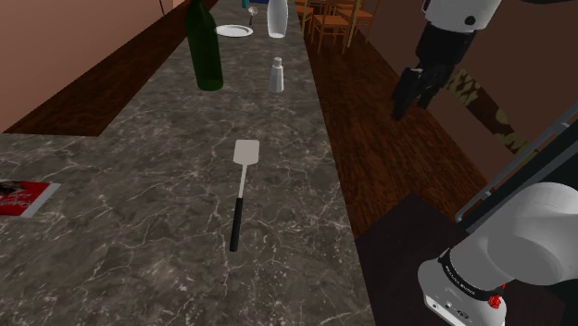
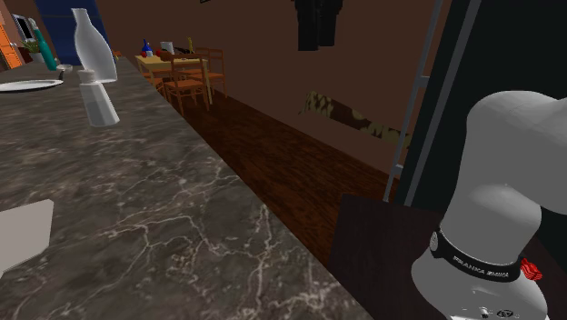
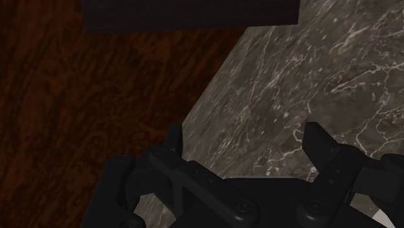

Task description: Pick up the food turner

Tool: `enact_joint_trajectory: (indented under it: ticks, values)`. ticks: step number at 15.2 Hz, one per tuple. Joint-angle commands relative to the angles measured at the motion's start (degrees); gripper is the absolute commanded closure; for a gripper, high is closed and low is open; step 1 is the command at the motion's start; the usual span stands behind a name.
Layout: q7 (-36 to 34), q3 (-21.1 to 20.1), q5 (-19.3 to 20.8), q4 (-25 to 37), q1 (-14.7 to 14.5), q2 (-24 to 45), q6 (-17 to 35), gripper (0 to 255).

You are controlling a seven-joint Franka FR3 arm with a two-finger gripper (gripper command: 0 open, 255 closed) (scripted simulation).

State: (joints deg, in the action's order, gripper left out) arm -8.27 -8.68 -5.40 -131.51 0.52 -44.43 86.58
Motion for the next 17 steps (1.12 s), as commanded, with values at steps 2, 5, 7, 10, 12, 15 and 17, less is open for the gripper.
enact_joint_trajectory:
  ticks: [2,5,7,10,12,15,17]
  values:
    - [-7.34,-4.67,-3.3,0.1,-0.03,1.94,1.95,0]
    - [-14.15,-9.06,-5.98,1.0,0.16,4.56,3.96,0]
    - [-18.67,-12.02,-7.49,2.03,0.46,6.77,5.43,0]
    - [-25.5,-16.49,-9.16,4.2,1.16,10.77,7.77,0]
    - [-30.13,-19.48,-9.77,6.06,1.79,13.89,9.39,0]
    - [-37.29,-24.07,-9.8,9.46,3.0,19.25,11.84,0]
    - [-42.28,-27.18,-9.08,12.11,3.92,23.33,13.44,0]
